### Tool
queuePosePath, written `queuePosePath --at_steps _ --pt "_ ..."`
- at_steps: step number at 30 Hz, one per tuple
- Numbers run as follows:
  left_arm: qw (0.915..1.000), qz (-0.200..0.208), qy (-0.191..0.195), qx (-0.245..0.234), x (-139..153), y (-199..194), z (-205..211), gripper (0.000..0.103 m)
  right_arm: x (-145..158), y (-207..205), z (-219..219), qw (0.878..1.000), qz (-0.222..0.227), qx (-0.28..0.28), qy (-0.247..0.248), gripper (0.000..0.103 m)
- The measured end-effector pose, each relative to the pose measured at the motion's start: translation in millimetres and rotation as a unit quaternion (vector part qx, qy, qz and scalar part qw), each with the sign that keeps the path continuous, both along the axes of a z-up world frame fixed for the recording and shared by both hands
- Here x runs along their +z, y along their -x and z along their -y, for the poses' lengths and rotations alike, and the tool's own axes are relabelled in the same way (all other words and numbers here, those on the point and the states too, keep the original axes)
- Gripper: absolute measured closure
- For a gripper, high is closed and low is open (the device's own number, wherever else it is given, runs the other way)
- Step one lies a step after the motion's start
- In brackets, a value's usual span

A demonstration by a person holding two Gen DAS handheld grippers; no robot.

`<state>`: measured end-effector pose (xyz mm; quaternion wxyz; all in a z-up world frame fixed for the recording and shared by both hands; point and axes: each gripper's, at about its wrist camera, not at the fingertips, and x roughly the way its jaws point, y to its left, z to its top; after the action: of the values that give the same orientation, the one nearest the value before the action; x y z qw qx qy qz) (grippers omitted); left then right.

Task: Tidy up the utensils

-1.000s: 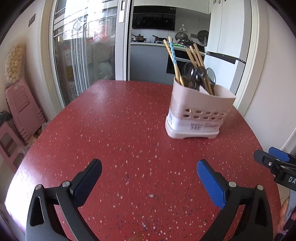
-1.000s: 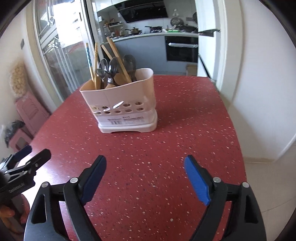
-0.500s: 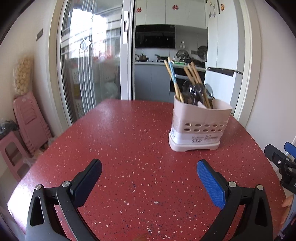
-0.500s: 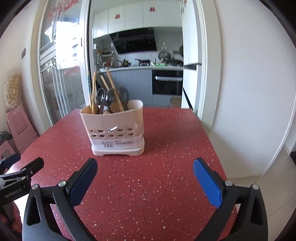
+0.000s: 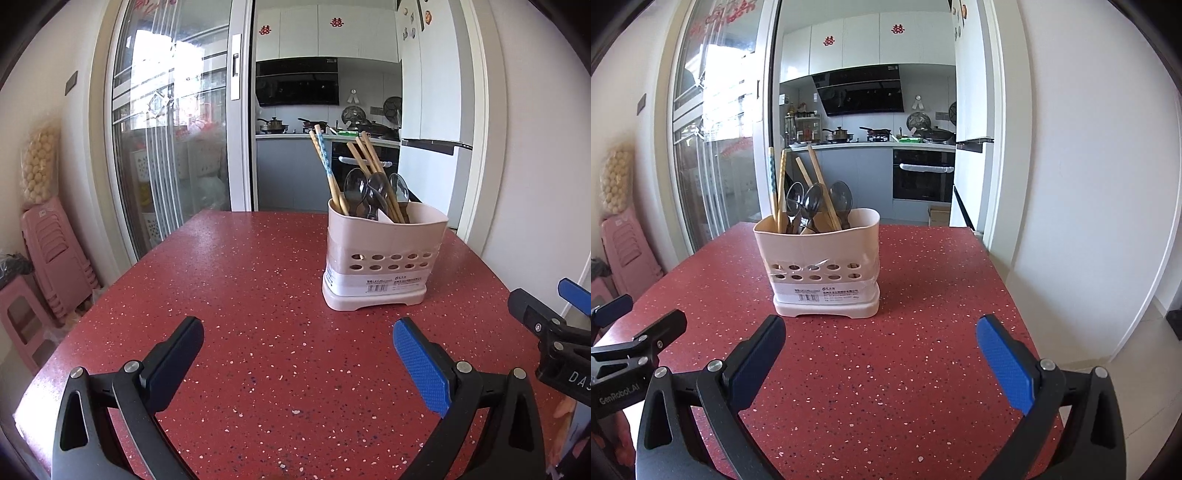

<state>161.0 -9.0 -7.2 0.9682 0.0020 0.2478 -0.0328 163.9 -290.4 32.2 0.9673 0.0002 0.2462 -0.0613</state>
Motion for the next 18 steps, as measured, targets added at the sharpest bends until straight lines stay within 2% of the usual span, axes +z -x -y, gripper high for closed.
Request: queuePosePath --at_steps 18 --pt "0.9999 -0.01 -0.004 0.011 -1.0 -3.1 -2.0 0.0 -0.3 1.4 1.9 1.0 -0.002 -0.028 0.012 0.0"
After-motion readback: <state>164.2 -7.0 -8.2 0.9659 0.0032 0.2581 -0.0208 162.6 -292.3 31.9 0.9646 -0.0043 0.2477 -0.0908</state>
